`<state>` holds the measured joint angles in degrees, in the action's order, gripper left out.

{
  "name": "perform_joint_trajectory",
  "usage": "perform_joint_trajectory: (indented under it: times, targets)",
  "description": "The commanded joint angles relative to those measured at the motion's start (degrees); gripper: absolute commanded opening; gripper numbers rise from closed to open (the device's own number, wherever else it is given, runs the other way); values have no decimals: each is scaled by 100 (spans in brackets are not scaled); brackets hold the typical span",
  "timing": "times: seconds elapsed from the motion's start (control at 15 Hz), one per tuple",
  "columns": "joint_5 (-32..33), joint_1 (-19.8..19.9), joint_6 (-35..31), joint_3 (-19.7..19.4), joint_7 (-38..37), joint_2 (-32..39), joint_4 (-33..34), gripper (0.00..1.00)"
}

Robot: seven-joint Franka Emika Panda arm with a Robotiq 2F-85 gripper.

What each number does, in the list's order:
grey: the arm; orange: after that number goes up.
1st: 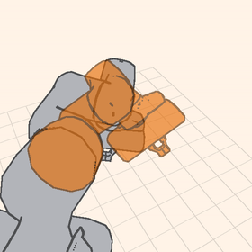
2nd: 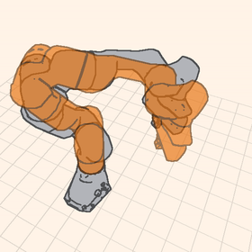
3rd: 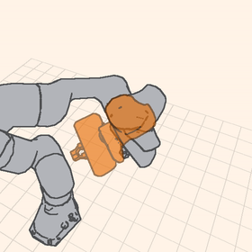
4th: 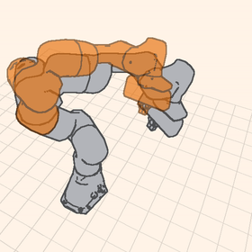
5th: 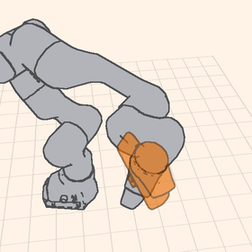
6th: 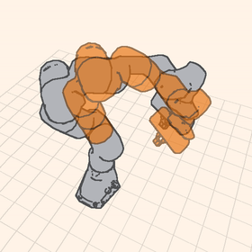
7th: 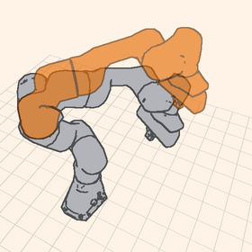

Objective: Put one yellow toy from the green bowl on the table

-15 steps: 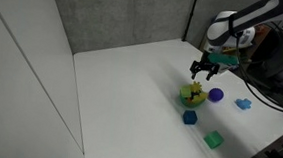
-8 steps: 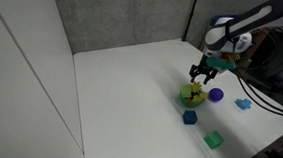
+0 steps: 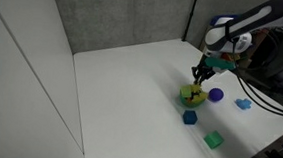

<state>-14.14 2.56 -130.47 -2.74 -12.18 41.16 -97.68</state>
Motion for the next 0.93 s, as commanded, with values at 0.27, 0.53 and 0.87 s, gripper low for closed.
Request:
perform_joint_trajectory:
  times: [0.27,0.53,0.87]
  targets:
    - [-37,-40,24,150,-6,-900,-620,5]
    - [-5,-167,133,289,125,-1414,-1160,5]
    - [191,-443,-27,338,130,-1717,-1866,5]
